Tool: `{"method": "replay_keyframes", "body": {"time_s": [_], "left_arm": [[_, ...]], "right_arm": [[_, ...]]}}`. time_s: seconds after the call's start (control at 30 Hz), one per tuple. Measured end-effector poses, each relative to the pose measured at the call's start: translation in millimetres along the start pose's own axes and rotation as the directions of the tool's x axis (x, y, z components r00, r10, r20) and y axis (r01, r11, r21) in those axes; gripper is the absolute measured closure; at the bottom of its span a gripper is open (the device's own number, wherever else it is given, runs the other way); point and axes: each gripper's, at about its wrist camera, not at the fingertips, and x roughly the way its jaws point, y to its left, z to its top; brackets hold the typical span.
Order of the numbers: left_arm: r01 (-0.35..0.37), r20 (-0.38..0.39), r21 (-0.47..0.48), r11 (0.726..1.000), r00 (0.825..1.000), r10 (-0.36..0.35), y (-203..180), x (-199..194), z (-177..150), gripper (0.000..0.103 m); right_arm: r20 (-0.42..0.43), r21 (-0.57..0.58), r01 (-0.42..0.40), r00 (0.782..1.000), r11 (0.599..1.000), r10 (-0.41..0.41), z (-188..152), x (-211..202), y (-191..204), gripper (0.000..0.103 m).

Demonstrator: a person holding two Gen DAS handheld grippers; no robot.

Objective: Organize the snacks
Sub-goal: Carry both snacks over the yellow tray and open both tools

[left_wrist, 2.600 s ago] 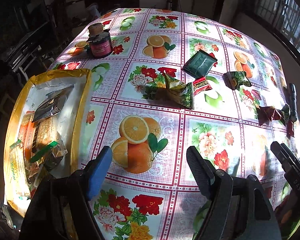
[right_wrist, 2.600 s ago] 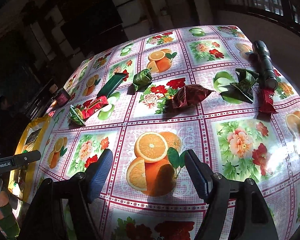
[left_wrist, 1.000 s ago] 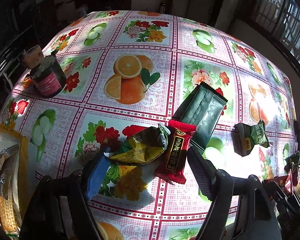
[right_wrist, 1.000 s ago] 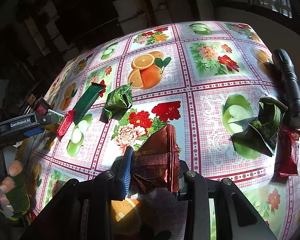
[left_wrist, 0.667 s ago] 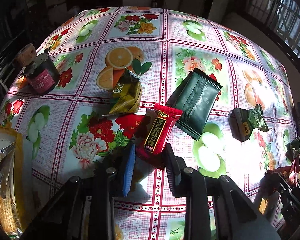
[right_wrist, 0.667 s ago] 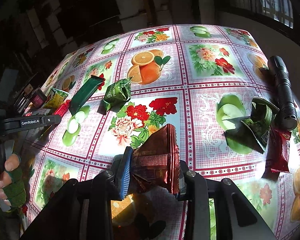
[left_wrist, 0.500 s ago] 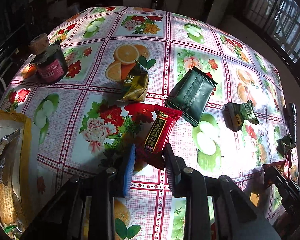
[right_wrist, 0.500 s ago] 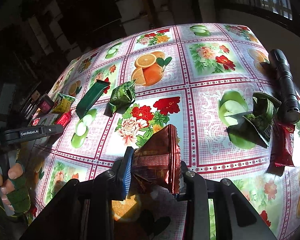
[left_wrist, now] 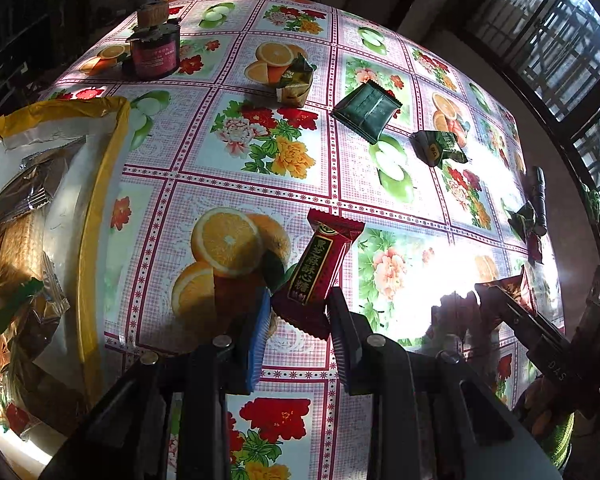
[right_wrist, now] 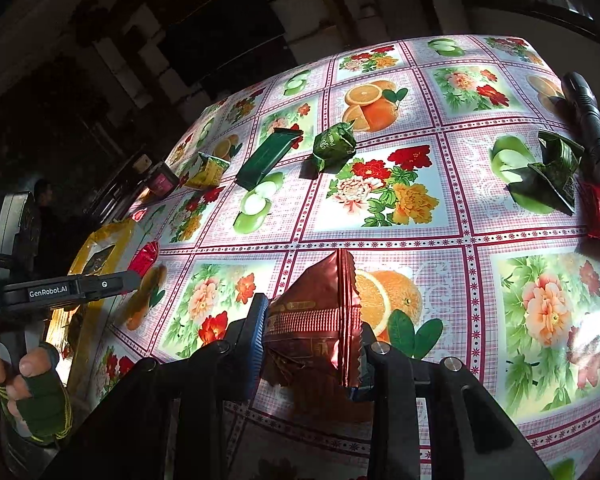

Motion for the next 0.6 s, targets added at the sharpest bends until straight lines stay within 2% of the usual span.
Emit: {"method": "replay_keyframes", "body": {"time_s": [0.1,0.23,0.5,0.6], "left_arm": [[0.001,-0.010,0.011,1.000,1.000,-0.001,2.5,-4.4,-20.1,0.075],[-0.001,0.025,0.022,1.000,1.000,0.001,3.3,-22.3,-41.2,0.075],[-0.062,0.103,0.037,0.997,0.993,0.058,2.6,-63.8,-69.5,0.075],[-0.114,0.135,0.037,0.993,0.985,0.108,2.9,-76.4,-75.3,0.075]], "right_arm": [[-0.011,-0.026,-0.017,1.000,1.000,0.017,-9.2,-0.7,12.2,0.070],[-0.006,-0.049,-0.046,0.999,0.998,0.046,-19.5,-7.7,25.2,0.069],[-0.011,-0.107,-0.085,0.996,0.991,0.084,-38.3,-22.9,53.3,0.069],[-0.019,-0.125,-0.098,0.995,0.987,0.097,-44.0,-25.0,65.7,0.069]]}}
